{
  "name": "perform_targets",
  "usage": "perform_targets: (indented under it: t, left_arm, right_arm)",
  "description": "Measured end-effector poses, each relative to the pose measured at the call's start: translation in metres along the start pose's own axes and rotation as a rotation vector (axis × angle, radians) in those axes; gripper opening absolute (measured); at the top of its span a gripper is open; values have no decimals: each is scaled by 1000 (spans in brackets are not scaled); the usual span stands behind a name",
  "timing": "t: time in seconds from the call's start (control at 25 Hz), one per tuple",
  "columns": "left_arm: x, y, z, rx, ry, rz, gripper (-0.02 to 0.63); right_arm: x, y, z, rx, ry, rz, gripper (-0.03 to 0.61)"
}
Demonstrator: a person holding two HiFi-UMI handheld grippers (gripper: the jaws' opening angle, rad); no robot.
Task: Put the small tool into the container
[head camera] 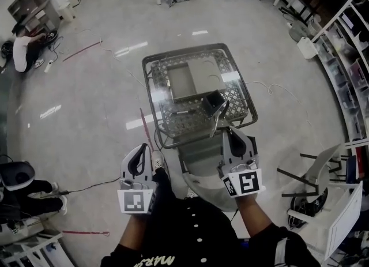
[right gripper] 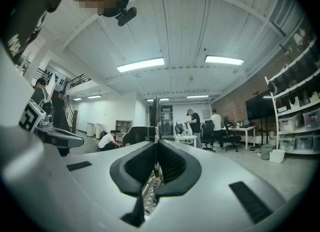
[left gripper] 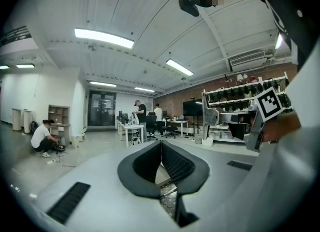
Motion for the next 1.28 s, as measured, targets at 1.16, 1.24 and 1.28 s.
perform_targets:
  t: [1.16, 1.24, 1.28]
  left_arm:
    - [-108, 164, -79, -161, -101, -172, 28]
    - [-109, 172, -87, -163, -107, -182, 28]
    - [-109, 175, -92, -170, -109, -188, 28]
  right_arm:
    - [20, 244, -196, -341, -281, 53, 17]
    - [21, 256, -217, -372, -324, 74, 17]
    - [22, 262, -229, -393, -347, 81, 17]
Point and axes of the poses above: the fingertips, and each gripper's own axes: y forward along the fingers, x to its right, z out of its top, the point moved 1 cm from there along -y, backward along the fingers, and after that the axes turned 6 degrees about x, right-handed, at the moved point
